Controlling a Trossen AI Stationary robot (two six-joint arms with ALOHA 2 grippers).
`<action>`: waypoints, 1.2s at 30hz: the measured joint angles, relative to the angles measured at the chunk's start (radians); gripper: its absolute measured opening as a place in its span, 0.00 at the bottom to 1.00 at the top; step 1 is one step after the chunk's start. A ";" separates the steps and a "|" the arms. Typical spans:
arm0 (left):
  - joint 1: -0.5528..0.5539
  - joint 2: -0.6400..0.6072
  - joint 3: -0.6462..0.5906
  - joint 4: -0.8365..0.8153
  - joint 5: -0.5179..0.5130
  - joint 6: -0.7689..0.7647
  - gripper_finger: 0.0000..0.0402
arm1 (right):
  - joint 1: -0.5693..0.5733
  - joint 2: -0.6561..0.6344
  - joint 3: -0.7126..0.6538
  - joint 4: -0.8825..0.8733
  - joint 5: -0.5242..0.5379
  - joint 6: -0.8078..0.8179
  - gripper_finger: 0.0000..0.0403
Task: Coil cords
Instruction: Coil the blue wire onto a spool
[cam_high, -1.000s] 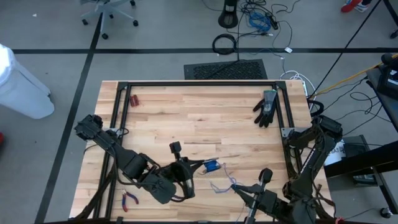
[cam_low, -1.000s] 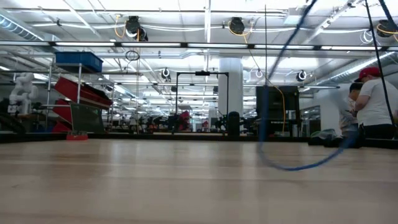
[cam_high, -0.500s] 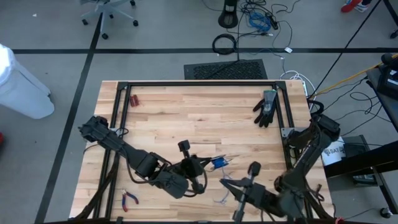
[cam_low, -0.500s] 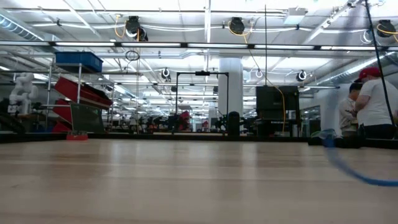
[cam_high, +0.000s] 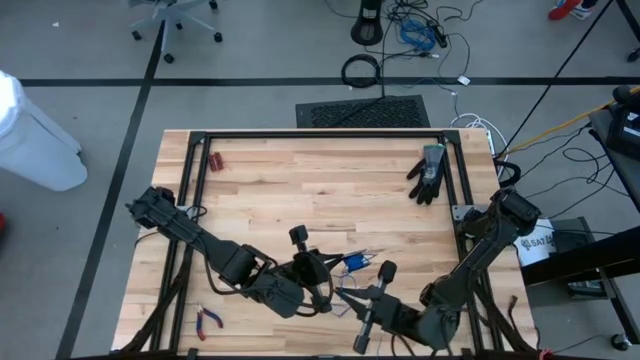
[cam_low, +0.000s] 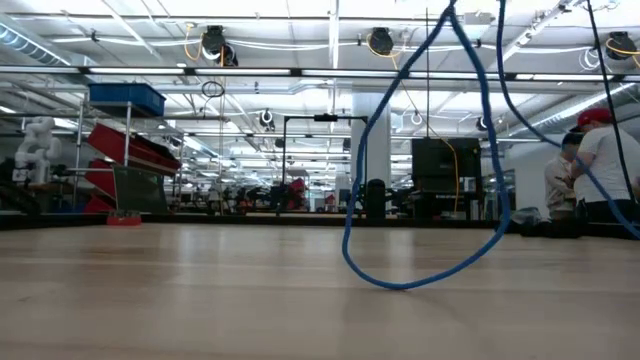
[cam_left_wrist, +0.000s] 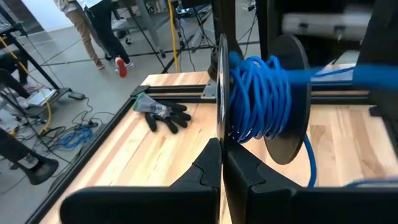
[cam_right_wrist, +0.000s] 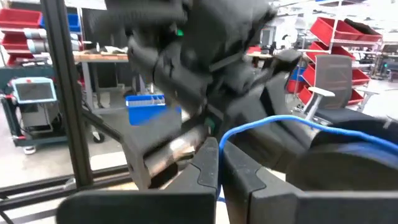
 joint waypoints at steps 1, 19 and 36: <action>0.000 0.000 0.000 0.005 0.003 0.000 0.02 | -0.001 0.007 0.000 -0.001 0.005 0.004 0.00; -0.032 -0.025 -0.001 0.053 0.013 0.035 0.02 | -0.012 0.032 0.000 -0.313 0.050 0.302 0.00; -0.096 -0.050 -0.001 0.150 0.002 0.140 0.02 | -0.010 0.037 0.000 -0.550 0.065 0.510 0.00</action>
